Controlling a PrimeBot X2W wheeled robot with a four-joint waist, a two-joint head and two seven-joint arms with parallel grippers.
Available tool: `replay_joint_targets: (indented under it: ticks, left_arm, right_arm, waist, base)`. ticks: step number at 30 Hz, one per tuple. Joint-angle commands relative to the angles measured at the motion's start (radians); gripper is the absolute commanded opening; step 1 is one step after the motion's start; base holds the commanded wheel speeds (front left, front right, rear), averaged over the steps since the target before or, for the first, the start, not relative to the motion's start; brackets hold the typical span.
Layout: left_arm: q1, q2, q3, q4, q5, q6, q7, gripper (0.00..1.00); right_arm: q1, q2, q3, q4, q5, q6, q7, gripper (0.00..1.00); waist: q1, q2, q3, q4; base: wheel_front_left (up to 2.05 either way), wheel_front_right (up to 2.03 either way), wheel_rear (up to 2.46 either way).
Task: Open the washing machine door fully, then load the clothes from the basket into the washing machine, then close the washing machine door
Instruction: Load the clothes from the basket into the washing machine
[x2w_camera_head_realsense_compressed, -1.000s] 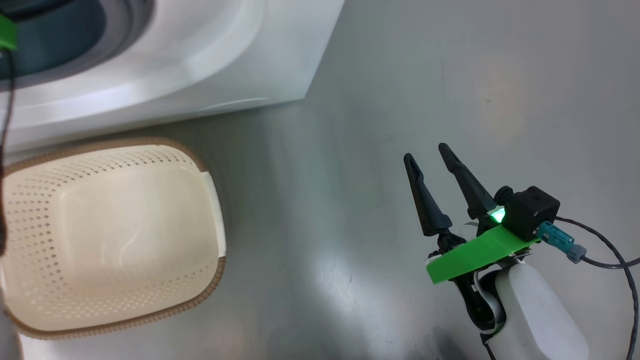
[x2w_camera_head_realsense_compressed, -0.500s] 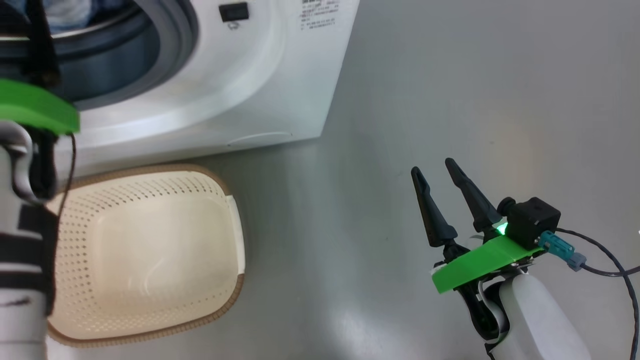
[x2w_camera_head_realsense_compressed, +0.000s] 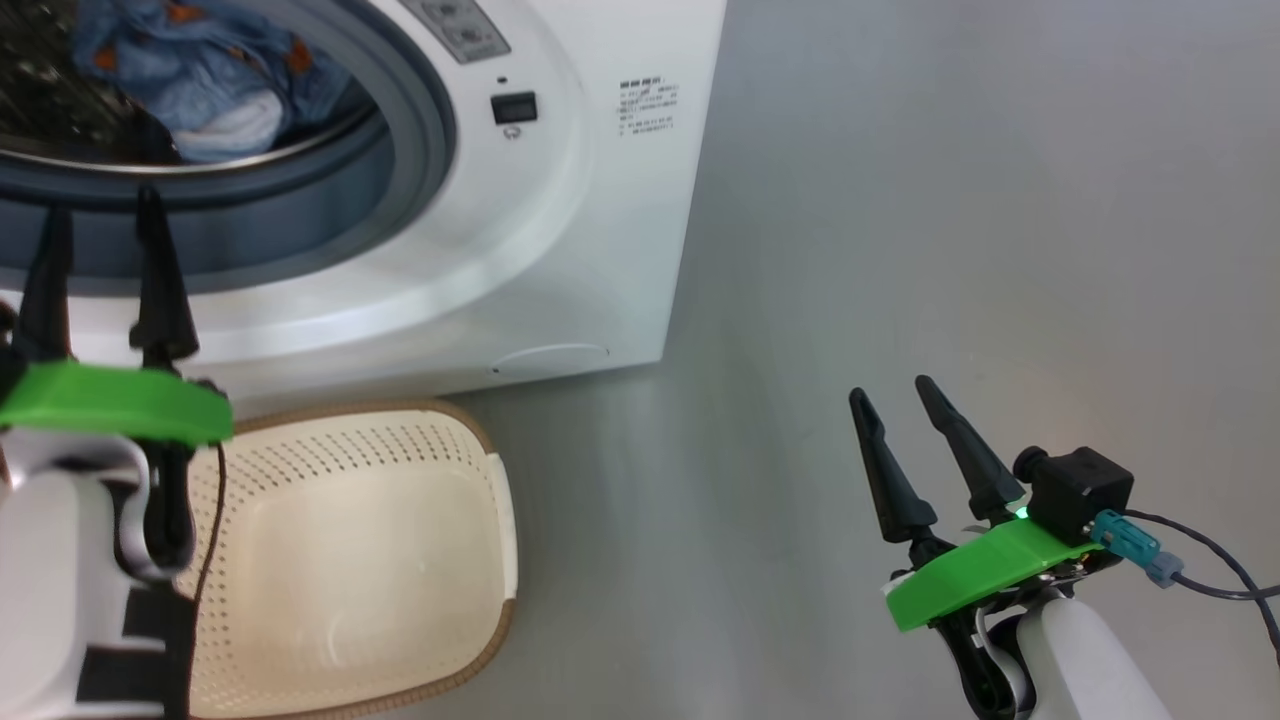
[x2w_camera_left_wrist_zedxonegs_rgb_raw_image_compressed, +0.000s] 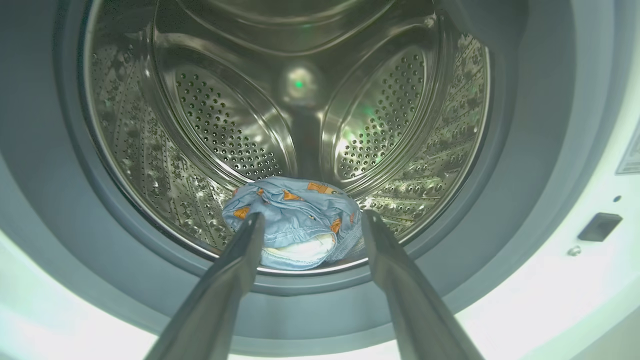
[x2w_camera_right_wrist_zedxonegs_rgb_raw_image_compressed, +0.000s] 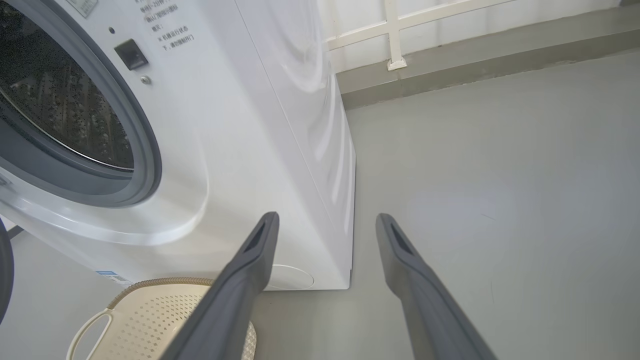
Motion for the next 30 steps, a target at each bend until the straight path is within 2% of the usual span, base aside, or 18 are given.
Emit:
replay_joint_targets:
  ticks: [1, 15, 30]
  left_arm:
    - [0.03, 0.031, 0.044, -0.046, 0.013, -0.003, -0.002, 1.0]
    - [0.266, -0.017, 0.091, -0.215, 0.077, -0.003, -0.002, 1.0]
    - [0.538, -0.101, 0.129, -0.34, 0.145, -0.003, -0.002, 1.0]
  right_arm:
    - [0.02, 0.007, 0.013, -0.023, -0.003, 0.002, -0.005, 1.0]
    - [0.053, 0.007, 0.003, -0.03, -0.048, 0.002, -0.005, 1.0]
    - [0.128, 0.007, -0.024, -0.032, -0.078, 0.002, -0.005, 1.0]
  waist:
    - [0.0, 0.0, -0.043, 0.008]
    - [0.0, 0.0, -0.151, -0.002]
    - [0.0, 0.0, -0.303, 0.012]
  base:
    - [0.0, 0.0, 0.0]
    - [0.0, 0.0, 0.0]
    - [0.0, 0.0, 0.0]
